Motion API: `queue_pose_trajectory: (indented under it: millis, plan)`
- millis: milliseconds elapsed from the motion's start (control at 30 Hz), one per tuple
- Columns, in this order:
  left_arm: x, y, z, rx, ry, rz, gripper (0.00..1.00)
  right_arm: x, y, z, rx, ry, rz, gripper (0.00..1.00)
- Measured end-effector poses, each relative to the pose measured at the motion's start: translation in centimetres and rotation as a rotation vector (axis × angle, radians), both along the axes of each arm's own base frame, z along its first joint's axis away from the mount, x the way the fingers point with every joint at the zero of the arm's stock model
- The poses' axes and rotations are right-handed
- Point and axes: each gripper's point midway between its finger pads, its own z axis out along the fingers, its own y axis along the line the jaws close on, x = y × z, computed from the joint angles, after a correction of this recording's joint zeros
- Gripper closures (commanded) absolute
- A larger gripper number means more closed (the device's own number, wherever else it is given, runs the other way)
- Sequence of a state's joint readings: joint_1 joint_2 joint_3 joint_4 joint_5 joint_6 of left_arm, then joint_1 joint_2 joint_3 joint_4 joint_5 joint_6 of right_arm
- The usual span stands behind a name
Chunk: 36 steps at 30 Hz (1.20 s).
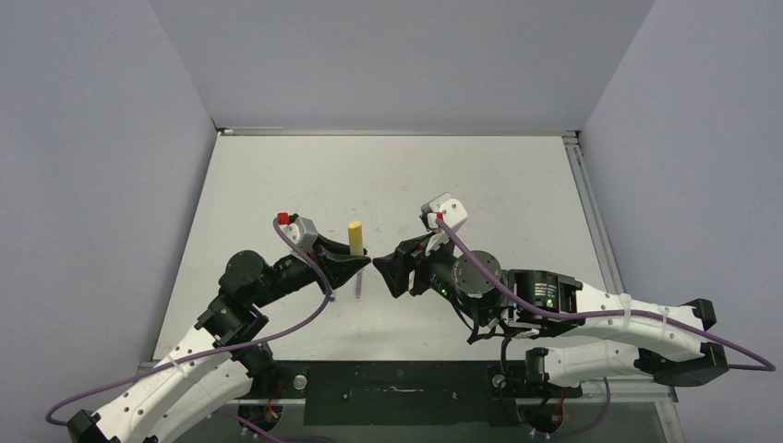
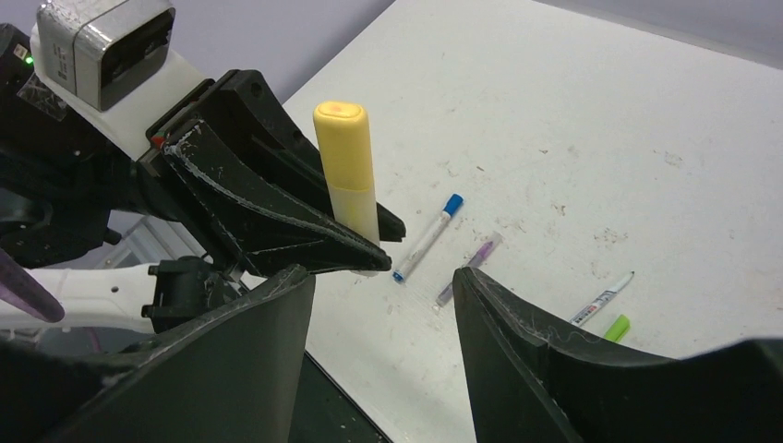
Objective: Insert the pens into the pen caps
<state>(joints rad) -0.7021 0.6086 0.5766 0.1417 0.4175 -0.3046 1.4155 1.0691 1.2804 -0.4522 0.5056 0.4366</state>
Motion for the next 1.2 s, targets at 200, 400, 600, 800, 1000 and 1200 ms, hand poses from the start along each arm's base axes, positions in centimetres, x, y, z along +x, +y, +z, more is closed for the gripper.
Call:
queue_pose_trajectory:
  millis: [200,400,600,800,1000,1200]
  plan:
    - [-1.8,-0.4,-0.2,0.006,0.015,-0.096,1.00,-0.6,-0.2,0.3,-0.037,-0.011,0.049,0.42]
    - [-3.5,-0.5,0.3,-0.010,0.018,-0.170,1.00,-1.2,-0.2,0.7,-0.051,-0.020,0.099,0.41]
    - [-5.1,-0.5,0.6,-0.020,0.026,-0.248,1.00,-2.0,0.0,1.9,-0.045,-0.039,0.158,0.39]
    - [-7.0,-0.3,1.0,-0.033,0.037,-0.331,1.00,-2.9,0.5,2.4,-0.043,-0.047,0.225,0.38]
    - [-8.9,0.0,1.3,-0.059,0.046,-0.403,1.00,-4.1,1.2,2.8,-0.020,-0.046,0.303,0.38]
    - [-10.0,0.2,1.7,-0.079,0.055,-0.453,1.00,-5.1,2.8,3.8,0.026,-0.054,0.377,0.38]
